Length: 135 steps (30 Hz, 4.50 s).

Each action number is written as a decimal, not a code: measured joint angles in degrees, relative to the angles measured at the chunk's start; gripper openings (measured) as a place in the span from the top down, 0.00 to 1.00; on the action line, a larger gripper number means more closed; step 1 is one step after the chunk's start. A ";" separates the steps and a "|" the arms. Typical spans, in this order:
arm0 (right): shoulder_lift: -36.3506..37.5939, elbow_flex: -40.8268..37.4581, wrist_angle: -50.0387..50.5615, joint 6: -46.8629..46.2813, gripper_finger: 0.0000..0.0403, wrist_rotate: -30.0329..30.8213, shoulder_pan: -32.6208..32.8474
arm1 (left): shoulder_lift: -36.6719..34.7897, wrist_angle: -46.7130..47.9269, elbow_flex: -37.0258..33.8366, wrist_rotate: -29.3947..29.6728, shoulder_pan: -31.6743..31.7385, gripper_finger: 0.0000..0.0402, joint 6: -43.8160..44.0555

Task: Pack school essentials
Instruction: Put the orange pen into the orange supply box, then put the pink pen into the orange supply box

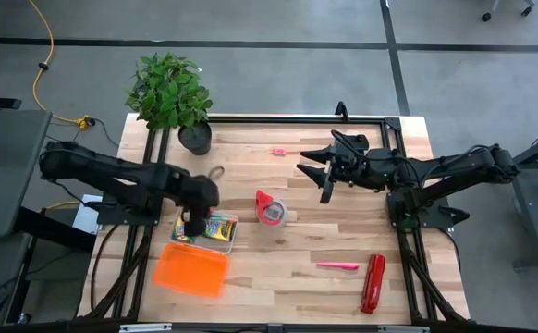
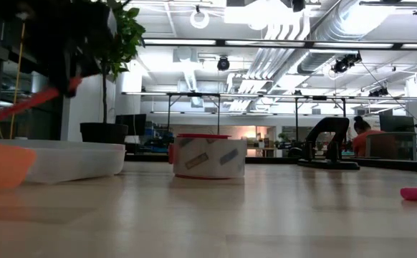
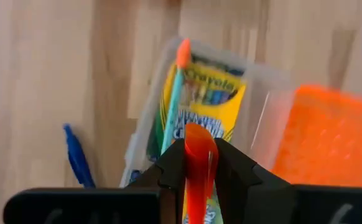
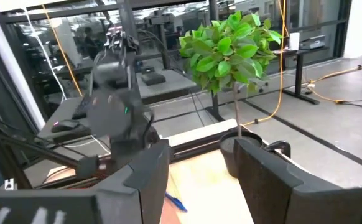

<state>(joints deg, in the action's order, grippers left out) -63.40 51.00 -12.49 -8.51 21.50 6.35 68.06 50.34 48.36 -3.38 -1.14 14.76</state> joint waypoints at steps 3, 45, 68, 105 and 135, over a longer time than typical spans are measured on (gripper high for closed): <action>0.00 -0.02 0.11 0.00 0.57 0.00 -0.34 | 4.79 -0.81 0.00 0.39 -1.98 0.89 -3.71; -0.02 -0.07 0.93 -0.14 0.57 -0.61 -2.62 | 9.71 8.26 10.57 2.71 -3.48 0.51 -16.61; -0.02 -0.07 1.07 0.02 0.57 -4.15 -2.56 | -24.91 -49.78 -6.12 20.54 -1.56 0.51 -6.00; -20.34 4.74 55.43 -40.54 0.57 -24.45 23.93 | -24.79 -51.96 -6.84 22.27 -1.50 0.51 -9.91; -38.14 4.95 54.99 -43.37 0.76 -22.88 29.16 | -24.79 -51.95 -6.84 26.20 -1.50 0.51 -10.46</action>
<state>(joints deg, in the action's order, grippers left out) -101.54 55.95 42.50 -51.88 -1.38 35.51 43.27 -1.60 41.52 22.82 -2.63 4.30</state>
